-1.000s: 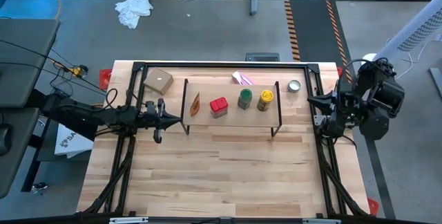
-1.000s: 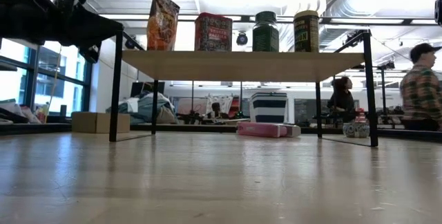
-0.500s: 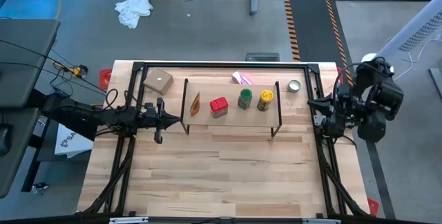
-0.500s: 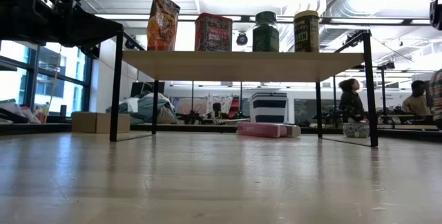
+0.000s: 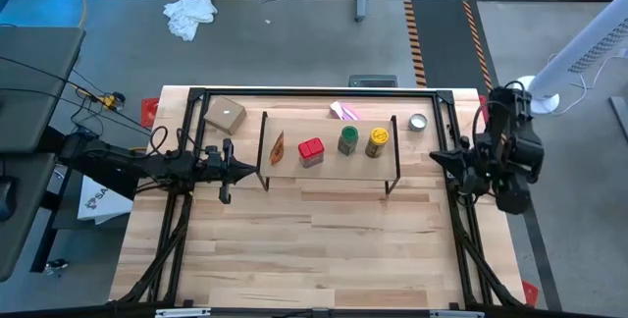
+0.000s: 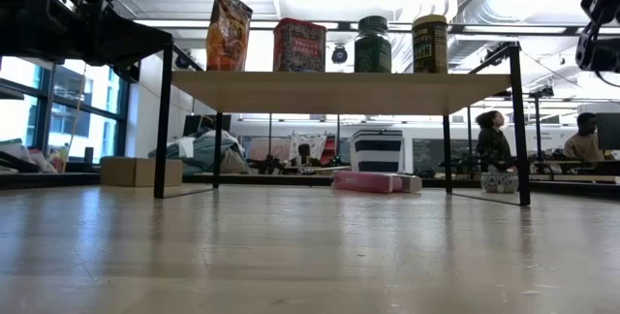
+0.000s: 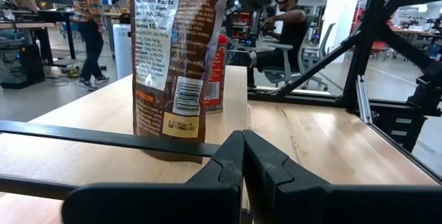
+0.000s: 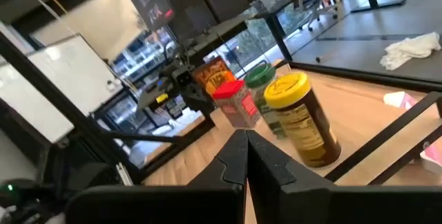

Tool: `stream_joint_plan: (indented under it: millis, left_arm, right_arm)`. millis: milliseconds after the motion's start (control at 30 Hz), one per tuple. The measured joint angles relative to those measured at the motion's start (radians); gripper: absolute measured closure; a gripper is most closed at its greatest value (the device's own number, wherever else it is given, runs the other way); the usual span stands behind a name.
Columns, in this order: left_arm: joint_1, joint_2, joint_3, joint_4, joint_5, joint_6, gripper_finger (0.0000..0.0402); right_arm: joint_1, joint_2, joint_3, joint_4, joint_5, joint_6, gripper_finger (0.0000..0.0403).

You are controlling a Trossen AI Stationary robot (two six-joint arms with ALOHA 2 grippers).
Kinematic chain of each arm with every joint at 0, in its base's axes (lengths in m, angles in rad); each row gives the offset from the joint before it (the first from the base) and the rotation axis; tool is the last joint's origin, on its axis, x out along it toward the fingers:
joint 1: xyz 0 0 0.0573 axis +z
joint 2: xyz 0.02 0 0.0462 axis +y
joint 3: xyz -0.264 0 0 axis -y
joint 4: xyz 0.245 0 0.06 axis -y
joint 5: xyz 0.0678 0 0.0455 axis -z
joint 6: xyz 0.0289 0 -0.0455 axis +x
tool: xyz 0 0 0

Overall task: Shelf spices
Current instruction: Return to Home Position

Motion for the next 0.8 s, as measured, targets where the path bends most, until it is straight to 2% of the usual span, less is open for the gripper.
stream_joint_plan:
  millis: [233,433,533,633,800]
  left_arm:
    - [0.000,0.000,0.000,0.002,-0.001,0.000,0.0401]
    - [0.000,0.000,0.000,0.003,-0.001,0.000,0.0401]
    - [0.000,0.000,0.000,0.003,-0.001,0.000,0.0401]
    - [0.000,0.000,0.000,0.003,-0.001,0.000,0.0401]
    - [0.000,0.000,0.000,0.004,-0.001,0.000,0.0401]
  right_arm:
    - [0.068,-0.049,-0.018,0.058,0.012,-0.030,0.0403]
    - [0.108,0.030,-0.018,0.392,-0.044,-0.257,0.0403]
    - [0.055,0.080,-0.018,0.557,-0.165,-0.398,0.0403]
    - [-0.048,0.138,-0.018,0.704,-0.311,-0.549,0.0403]
    - [-0.281,0.224,-0.018,0.980,-0.674,-0.912,0.0403]
